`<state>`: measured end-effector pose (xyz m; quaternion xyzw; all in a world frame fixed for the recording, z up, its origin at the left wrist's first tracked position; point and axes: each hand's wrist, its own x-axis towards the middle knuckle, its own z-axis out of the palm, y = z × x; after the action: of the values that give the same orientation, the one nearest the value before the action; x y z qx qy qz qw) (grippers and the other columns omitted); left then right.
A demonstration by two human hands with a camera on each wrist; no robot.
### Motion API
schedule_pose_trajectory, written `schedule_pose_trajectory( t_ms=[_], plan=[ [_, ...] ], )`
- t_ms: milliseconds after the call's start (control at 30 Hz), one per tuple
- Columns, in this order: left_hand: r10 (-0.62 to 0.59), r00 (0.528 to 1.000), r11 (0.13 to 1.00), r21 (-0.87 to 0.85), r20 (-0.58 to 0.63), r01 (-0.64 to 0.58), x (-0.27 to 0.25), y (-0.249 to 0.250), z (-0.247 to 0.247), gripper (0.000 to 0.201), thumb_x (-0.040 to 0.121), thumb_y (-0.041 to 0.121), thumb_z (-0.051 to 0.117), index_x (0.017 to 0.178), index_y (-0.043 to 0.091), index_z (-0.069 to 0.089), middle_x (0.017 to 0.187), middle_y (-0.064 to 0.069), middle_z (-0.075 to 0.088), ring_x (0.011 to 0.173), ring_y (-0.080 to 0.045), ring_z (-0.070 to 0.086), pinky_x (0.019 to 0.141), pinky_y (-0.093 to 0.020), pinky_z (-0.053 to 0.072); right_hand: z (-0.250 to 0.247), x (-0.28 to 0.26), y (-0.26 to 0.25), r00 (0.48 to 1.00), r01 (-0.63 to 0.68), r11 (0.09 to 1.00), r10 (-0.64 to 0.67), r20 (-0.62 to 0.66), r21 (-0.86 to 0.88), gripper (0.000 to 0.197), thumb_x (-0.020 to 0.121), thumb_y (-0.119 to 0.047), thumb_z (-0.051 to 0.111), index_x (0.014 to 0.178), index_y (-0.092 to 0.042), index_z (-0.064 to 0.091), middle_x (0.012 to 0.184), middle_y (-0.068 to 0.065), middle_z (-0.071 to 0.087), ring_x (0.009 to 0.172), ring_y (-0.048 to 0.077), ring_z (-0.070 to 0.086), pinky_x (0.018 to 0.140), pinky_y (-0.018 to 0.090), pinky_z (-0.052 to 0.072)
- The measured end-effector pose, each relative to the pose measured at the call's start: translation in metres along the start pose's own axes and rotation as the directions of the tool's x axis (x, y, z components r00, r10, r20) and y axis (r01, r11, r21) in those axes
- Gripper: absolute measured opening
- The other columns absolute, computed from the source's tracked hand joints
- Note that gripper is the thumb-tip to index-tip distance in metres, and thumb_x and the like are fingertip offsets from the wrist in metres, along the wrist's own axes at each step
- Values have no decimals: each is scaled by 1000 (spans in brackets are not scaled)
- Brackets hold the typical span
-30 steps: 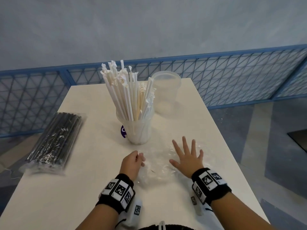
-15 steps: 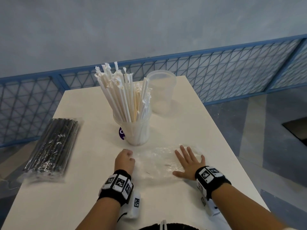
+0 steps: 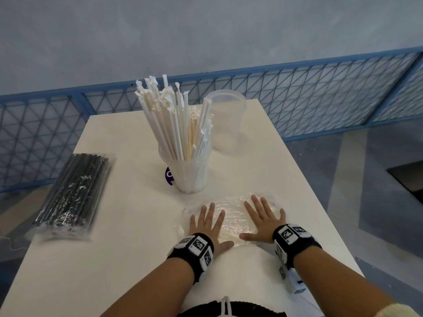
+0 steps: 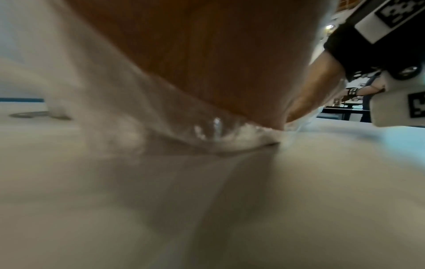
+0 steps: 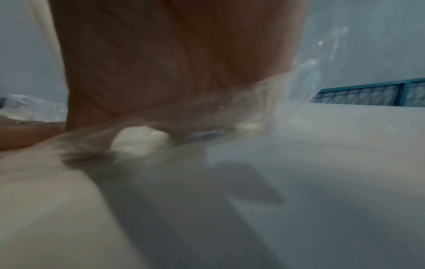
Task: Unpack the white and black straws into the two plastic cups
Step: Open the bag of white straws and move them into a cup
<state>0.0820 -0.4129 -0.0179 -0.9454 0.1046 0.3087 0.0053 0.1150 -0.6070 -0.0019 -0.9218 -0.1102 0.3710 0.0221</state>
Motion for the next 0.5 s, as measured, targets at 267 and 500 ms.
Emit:
schedule_pose_trajectory(
  t_ms=[267,500],
  plan=[
    [20,1000,1000,16,-19,-19,-8,-20,6,91,82,74,25,140,27,-28,147,-7,-39,139,-24,-30,116,-45,-12,1,-6,41,1000,-11,999,11,10,-44,123,53,-91,35,138,-33,-32,133,-14,-49,139,9,-31,108,67,-5],
    [79,997,991,-108,-13,-80,-21,-21,-27,103,85,65,40,142,9,-24,154,-11,-25,144,-23,-17,116,-36,-8,-9,-16,29,997,-34,994,27,-70,-102,119,67,-80,49,146,-24,-20,153,1,-31,144,16,-21,110,63,-9]
  ],
)
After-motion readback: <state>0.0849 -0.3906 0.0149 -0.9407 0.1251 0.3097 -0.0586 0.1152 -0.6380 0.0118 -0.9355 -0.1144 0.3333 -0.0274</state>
